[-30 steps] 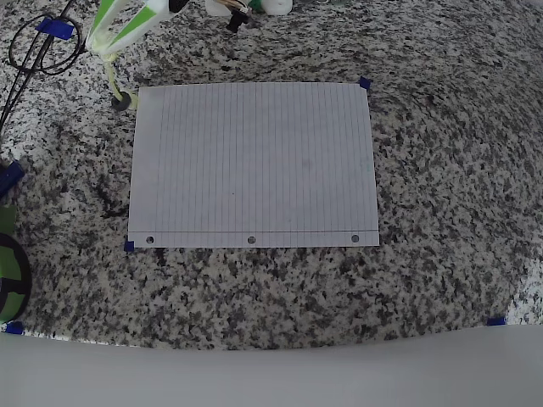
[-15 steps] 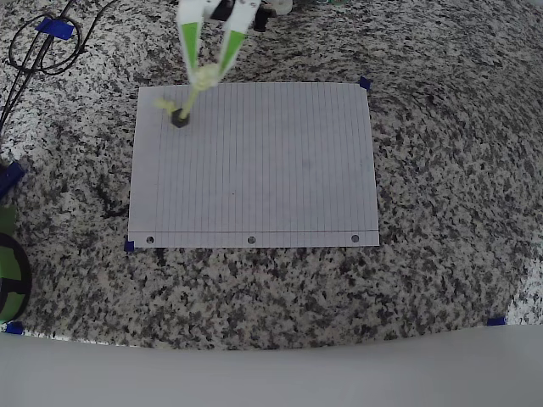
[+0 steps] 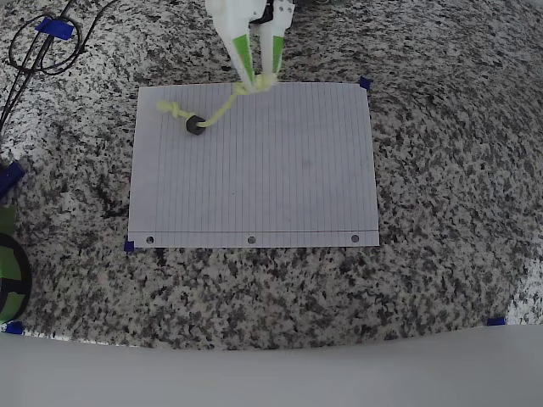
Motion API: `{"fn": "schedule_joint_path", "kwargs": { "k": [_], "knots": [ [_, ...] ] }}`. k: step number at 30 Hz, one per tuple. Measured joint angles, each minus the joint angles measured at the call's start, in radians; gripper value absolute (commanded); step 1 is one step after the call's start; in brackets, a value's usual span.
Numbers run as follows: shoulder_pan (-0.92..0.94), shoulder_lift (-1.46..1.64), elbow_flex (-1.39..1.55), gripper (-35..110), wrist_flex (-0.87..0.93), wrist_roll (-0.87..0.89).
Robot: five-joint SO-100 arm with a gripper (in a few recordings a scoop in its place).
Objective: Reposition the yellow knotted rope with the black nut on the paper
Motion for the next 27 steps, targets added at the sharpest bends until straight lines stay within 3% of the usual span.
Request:
{"fn": "schedule_joint_path", "kwargs": {
  "k": [6, 7, 9, 11, 12, 16, 22, 25, 27],
  "knots": [
    [-0.061, 0.0, 0.021, 5, 0.006, 0.012],
    [-0.066, -0.002, 0.021, 16, 0.006, 0.012],
    [-0.067, 0.002, 0.021, 53, 0.006, 0.012],
    [-0.071, 0.003, 0.021, 75, 0.006, 0.012],
    [-0.075, 0.003, 0.021, 80, 0.006, 0.012],
    [-0.097, -0.003, 0.029, 85, 0.015, 0.012],
    [-0.112, 0.002, 0.029, 80, 0.015, -0.026],
    [-0.112, 0.003, 0.029, 73, 0.012, -0.092],
    [-0.1, 0.002, 0.029, 58, 0.012, -0.132]
  ]
}}
